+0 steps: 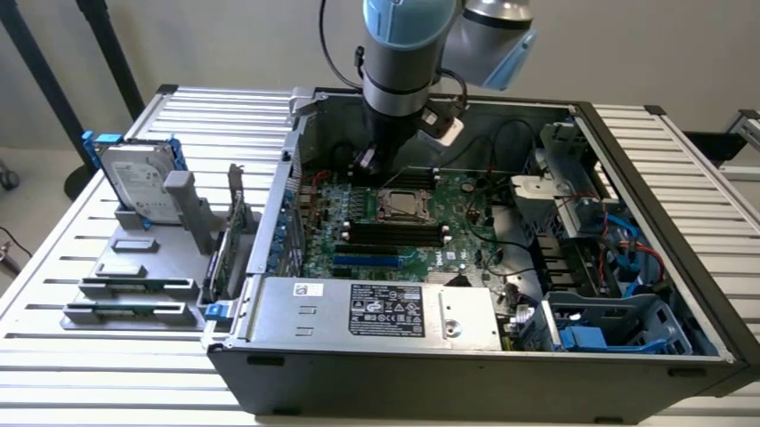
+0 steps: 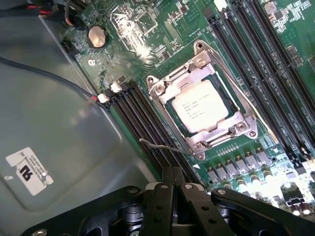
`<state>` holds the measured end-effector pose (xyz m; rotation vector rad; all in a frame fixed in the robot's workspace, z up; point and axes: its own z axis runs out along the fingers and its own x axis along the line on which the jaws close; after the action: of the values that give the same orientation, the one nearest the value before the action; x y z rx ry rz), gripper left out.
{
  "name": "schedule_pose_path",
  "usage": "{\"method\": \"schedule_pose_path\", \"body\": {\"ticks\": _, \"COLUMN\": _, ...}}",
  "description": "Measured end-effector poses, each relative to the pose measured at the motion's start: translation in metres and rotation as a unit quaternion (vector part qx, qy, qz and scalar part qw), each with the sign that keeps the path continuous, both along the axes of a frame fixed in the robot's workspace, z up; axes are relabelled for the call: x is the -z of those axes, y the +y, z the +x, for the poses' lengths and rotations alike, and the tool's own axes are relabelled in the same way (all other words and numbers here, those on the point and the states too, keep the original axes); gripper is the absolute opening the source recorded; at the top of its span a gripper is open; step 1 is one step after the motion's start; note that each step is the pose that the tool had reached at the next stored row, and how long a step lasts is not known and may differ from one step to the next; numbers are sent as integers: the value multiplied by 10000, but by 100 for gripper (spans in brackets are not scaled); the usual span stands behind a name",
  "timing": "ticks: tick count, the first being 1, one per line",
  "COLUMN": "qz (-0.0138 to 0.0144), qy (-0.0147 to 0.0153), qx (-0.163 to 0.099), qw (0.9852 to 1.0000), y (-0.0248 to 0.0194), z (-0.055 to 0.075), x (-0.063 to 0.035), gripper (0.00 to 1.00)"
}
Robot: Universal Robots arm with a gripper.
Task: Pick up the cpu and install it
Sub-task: 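Install the first cpu locking lever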
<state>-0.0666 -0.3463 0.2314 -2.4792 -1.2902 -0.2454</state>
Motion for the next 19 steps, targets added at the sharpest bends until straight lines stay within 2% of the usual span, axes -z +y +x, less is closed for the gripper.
{"method": "schedule_pose_path", "body": {"ticks": 2, "qz": -33, "qy": 0, "qx": 2, "qw": 10000, "y": 0, "z": 0, "x": 26, "gripper": 11}}
{"method": "schedule_pose_path", "body": {"ticks": 6, "qz": -167, "qy": 1, "qx": 1, "qw": 9999, "y": 16, "z": 0, "x": 63, "gripper": 11}}
{"method": "schedule_pose_path", "body": {"ticks": 8, "qz": -217, "qy": 0, "qx": 1, "qw": 9998, "y": 31, "z": 0, "x": 86, "gripper": 11}}
{"method": "schedule_pose_path", "body": {"ticks": 10, "qz": -229, "qy": -2, "qx": 3, "qw": 9997, "y": 43, "z": 0, "x": 117, "gripper": 11}}
{"method": "schedule_pose_path", "body": {"ticks": 15, "qz": -230, "qy": -22, "qx": 17, "qw": 9997, "y": 64, "z": -2, "x": 160, "gripper": 11}}
{"method": "schedule_pose_path", "body": {"ticks": 19, "qz": -230, "qy": -22, "qx": 39, "qw": 9997, "y": 115, "z": -23, "x": 189, "gripper": 11}}
